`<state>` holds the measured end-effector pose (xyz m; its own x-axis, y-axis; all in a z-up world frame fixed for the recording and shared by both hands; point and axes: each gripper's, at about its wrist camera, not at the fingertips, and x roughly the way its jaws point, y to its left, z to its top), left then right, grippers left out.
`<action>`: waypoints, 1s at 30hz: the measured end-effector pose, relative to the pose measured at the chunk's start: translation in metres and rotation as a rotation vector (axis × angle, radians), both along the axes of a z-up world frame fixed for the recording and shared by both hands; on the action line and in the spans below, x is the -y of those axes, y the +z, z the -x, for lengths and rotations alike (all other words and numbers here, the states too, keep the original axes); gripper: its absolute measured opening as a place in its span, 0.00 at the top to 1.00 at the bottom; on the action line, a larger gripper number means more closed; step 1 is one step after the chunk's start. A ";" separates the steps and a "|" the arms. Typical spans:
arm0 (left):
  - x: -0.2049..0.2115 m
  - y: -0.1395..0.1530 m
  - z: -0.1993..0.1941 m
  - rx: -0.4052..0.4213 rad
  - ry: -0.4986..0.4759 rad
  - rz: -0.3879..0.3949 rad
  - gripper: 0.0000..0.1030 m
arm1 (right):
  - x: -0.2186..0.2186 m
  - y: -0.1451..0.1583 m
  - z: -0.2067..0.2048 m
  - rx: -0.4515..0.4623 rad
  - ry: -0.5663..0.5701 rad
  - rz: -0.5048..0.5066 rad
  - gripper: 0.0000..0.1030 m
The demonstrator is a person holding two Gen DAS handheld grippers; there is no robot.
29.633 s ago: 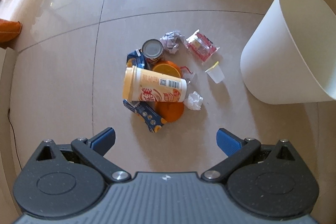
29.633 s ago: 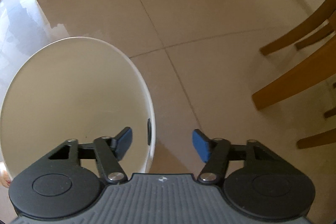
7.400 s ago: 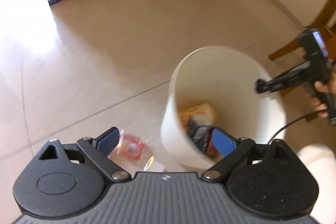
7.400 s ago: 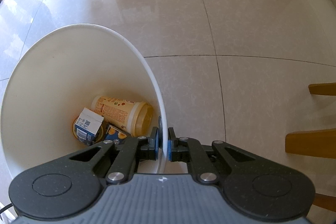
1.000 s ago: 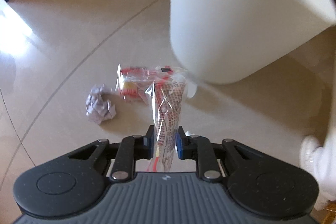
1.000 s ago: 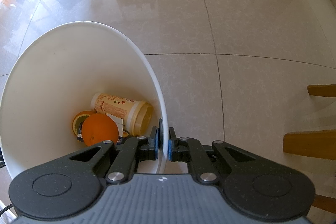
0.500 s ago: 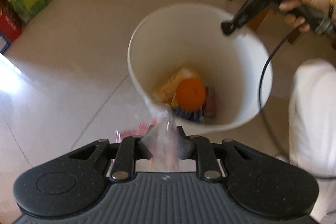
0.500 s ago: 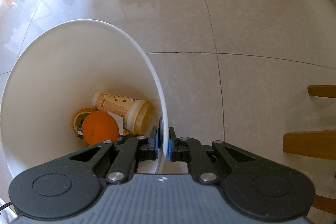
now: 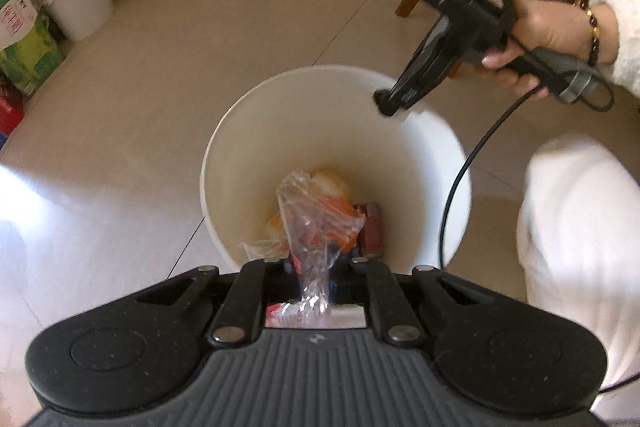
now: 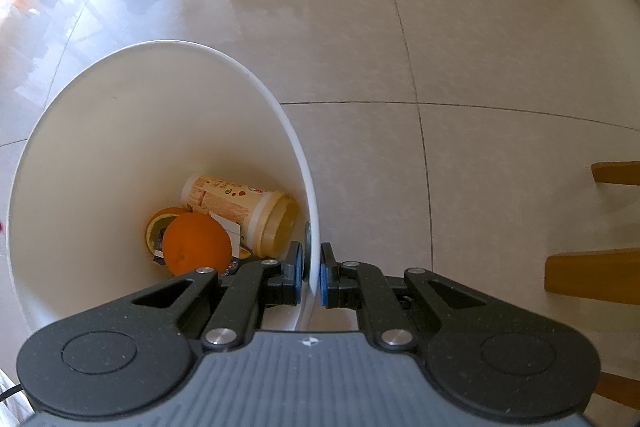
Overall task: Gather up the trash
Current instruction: 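Carry the plastic bag over the bin with the left gripper and release it, then return the left gripper to the floor and grasp the white tissue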
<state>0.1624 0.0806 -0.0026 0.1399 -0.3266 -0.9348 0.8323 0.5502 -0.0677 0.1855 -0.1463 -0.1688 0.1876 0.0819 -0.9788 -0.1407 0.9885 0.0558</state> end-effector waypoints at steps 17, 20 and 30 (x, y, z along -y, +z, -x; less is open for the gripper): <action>0.014 -0.011 0.002 0.030 0.050 -0.034 0.22 | 0.006 0.005 0.003 0.010 0.004 -0.020 0.90; 0.001 -0.014 0.002 0.045 0.087 -0.039 0.17 | 0.005 0.005 0.003 0.012 0.006 -0.020 0.90; -0.060 -0.062 0.007 -0.021 0.270 -0.073 0.17 | 0.007 0.004 0.003 0.014 -0.001 -0.026 0.91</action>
<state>0.1552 0.1408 -0.0650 0.1928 -0.2118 -0.9581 0.6539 0.7558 -0.0355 0.1825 -0.1534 -0.1644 0.2013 0.1071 -0.9737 -0.1408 0.9868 0.0794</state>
